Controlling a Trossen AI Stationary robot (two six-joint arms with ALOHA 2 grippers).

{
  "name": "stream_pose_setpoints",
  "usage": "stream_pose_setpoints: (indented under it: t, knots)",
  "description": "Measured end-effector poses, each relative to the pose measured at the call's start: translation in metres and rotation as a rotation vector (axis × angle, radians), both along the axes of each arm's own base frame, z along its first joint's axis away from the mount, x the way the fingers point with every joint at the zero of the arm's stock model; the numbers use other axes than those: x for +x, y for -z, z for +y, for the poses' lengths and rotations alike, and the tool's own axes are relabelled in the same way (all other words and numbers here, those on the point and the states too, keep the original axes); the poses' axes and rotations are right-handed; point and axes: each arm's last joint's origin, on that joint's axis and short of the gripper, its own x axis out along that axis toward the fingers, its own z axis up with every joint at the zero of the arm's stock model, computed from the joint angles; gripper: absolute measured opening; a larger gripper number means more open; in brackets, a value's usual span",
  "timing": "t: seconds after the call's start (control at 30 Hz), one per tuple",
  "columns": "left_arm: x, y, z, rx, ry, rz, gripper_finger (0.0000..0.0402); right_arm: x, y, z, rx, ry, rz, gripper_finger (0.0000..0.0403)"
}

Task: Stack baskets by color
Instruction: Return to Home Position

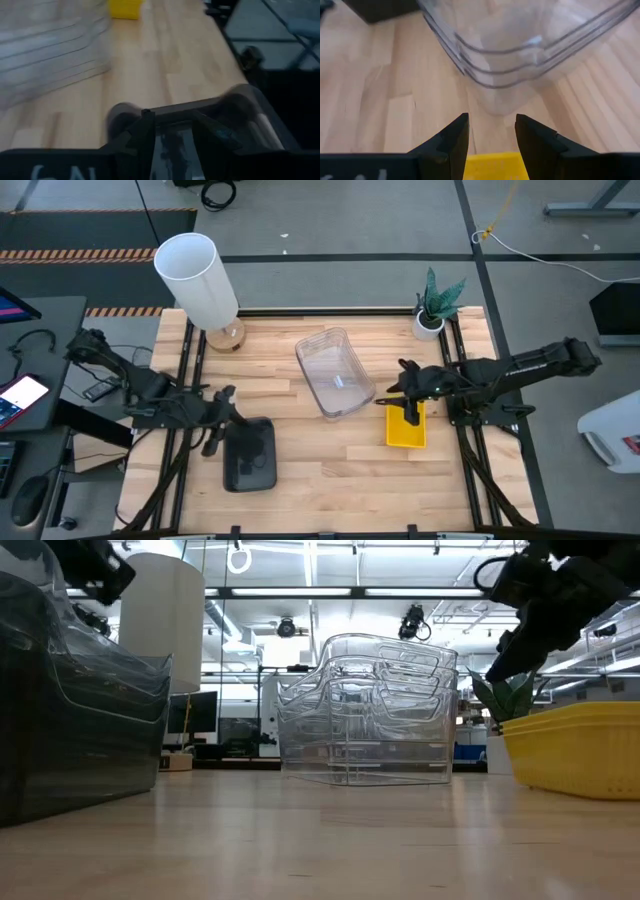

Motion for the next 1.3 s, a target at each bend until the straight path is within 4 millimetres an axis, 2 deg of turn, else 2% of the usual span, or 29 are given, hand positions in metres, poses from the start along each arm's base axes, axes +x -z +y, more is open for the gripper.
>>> stream_pose_setpoints:
  t: [0.1, 0.3, 0.43, 0.67, 0.9, 1.07, 1.3]
  knots:
    - [-0.008, 0.004, 0.007, -0.006, -0.063, -0.011, 0.0132, -0.007, -0.001, -0.001, 0.004, -0.020, -0.086, 0.0165]
    - [-0.029, -0.010, 0.023, -0.002, -0.148, -0.139, 0.0120, -0.018, -0.007, -0.001, -0.021, -0.059, -0.281, 0.0165]
    - [-0.040, -0.012, 0.032, 0.017, -0.202, -0.242, 0.0107, -0.023, -0.005, -0.001, -0.047, -0.107, -0.406, 0.0165]
    - [-0.033, 0.019, 0.033, 0.012, -0.244, -0.436, 0.0062, -0.028, 0.011, -0.007, -0.077, -0.105, -0.570, 0.0165]
    - [-0.030, 0.054, 0.042, 0.031, -0.314, -0.464, 0.0007, -0.031, 0.034, -0.016, -0.063, -0.093, -0.630, 0.0163]
    - [-0.032, 0.067, 0.048, -0.013, -0.330, -0.522, 0.0009, -0.035, 0.046, -0.022, -0.070, -0.083, -0.680, 0.0152]
    - [-0.034, 0.084, 0.051, -0.019, -0.335, -0.595, 0.0005, -0.035, 0.043, -0.026, -0.072, -0.086, -0.713, 0.0137]
